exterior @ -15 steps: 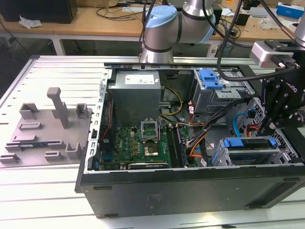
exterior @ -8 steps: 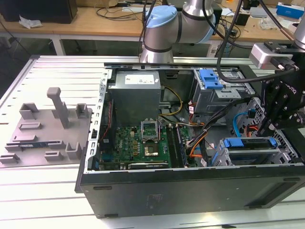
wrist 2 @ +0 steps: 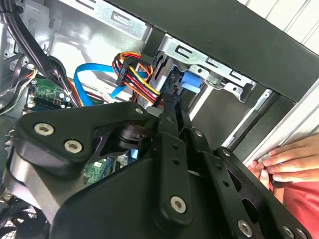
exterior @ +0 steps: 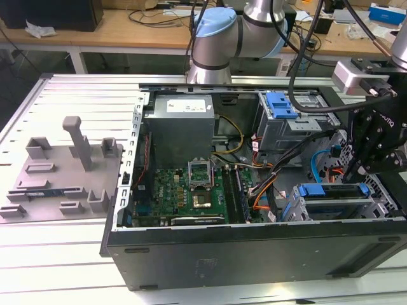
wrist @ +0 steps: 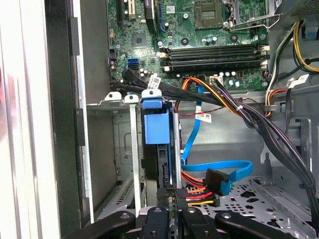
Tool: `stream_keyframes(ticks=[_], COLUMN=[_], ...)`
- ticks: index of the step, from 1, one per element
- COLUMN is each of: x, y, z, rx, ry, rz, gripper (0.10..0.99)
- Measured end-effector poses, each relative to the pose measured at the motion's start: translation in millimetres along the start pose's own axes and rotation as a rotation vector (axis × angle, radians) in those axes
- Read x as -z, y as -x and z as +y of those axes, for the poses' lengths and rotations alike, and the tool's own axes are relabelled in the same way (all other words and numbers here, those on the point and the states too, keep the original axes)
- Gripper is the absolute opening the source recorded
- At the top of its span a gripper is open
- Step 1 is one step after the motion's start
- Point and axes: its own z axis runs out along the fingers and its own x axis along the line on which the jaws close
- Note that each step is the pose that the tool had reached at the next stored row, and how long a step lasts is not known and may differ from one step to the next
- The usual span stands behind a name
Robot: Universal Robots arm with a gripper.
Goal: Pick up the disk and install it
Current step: 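Insert the first disk wire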
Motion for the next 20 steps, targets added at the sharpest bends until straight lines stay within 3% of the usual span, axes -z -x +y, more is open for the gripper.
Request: stream_keyframes(ticks=[20], x=[-6.4], y=[-0.2], z=[0.4], rx=[0.000], ry=[0.000], rz=[0.0001], gripper=[0.165])
